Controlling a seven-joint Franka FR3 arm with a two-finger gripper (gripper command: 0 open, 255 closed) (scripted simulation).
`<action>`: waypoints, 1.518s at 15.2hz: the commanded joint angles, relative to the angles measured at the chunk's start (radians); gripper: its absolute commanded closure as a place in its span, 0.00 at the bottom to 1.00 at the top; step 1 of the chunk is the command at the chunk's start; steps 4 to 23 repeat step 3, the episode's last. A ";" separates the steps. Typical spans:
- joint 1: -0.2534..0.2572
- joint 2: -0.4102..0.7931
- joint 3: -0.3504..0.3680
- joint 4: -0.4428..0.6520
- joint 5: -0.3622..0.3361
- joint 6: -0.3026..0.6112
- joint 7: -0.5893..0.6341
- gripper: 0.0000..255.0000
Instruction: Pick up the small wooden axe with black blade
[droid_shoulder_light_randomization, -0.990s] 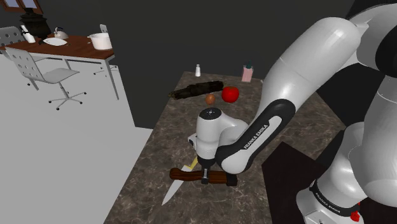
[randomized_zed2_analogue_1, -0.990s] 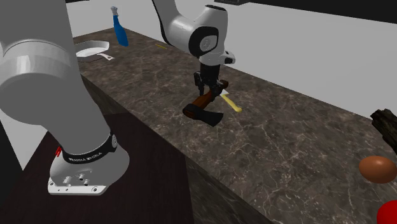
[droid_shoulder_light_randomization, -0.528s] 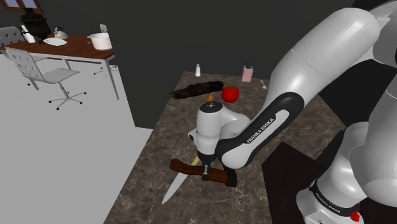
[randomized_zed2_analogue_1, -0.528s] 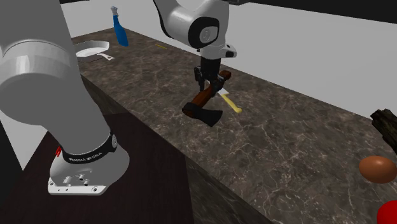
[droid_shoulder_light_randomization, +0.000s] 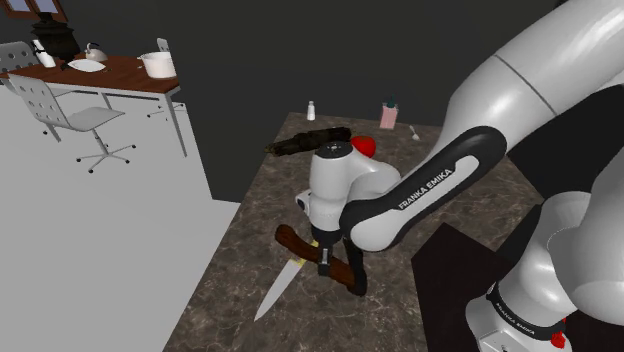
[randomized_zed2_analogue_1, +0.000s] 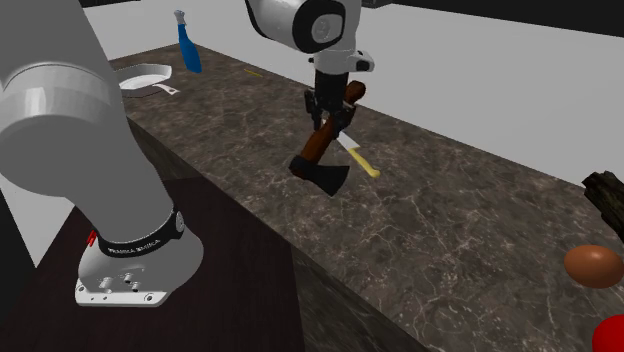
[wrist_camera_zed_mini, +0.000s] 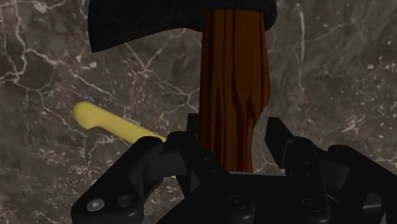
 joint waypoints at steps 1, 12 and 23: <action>0.000 -0.027 0.001 0.003 0.008 -0.029 -0.005 1.00; 0.000 -0.028 0.001 0.003 0.009 -0.031 -0.005 1.00; 0.000 -0.028 0.001 0.003 0.009 -0.031 -0.005 1.00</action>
